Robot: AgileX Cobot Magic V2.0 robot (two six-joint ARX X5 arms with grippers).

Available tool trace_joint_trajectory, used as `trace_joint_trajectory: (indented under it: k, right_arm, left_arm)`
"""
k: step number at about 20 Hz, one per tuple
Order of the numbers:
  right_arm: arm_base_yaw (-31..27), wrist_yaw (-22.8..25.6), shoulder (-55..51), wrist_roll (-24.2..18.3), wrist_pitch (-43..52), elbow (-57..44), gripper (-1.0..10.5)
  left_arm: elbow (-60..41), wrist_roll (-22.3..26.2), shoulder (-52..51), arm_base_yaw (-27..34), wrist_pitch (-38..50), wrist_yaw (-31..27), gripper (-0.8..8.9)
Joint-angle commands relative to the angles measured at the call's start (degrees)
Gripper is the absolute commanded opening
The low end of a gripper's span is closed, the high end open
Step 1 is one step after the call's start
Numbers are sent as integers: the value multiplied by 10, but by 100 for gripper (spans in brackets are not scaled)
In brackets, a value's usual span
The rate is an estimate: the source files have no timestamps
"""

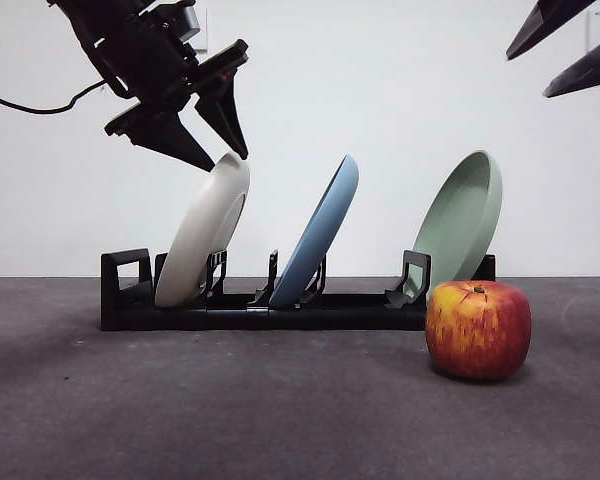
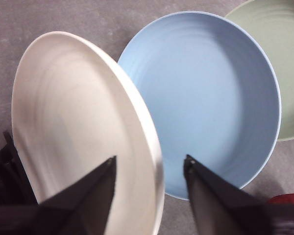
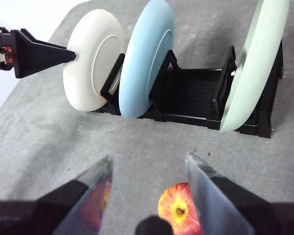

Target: Take the yellow plate from the plate rack,put the plate on the table,take the apple from the table,put the apple in the plate

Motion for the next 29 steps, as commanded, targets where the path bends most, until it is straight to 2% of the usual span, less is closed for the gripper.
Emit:
trace_joint_trajectory:
  k: [1, 2, 3, 13, 17, 21, 25, 27, 29]
  right_arm:
    - [0, 0, 1, -4, 1, 2, 252]
    - [0, 0, 1, -4, 1, 2, 252]
    - [0, 0, 1, -4, 2, 2, 252]
    - [0, 0, 1, -4, 2, 2, 252]
    - [0, 0, 1, -4, 2, 2, 252]
    - [0, 0, 1, -4, 2, 2, 252]
    - [0, 0, 1, -4, 2, 2, 252]
    - [0, 0, 1, -4, 2, 2, 252]
    - [0, 0, 0, -4, 2, 2, 252]
  left_arm:
    - [1, 1, 6, -2, 1, 2, 52]
    - [1, 1, 6, -2, 1, 2, -7]
    - [1, 1, 6, -2, 1, 2, -13]
    - [28, 5, -9, -2, -20, 17, -13]
    - [117, 38, -30, -8, -129, 47, -12]
    - [219, 91, -54, -20, -262, 45, -12]
    - [246, 108, -122, -48, -328, 43, -12]
    - [246, 124, -163, -74, -367, 32, -8]
    - [246, 138, -197, -114, -407, -22, -8]
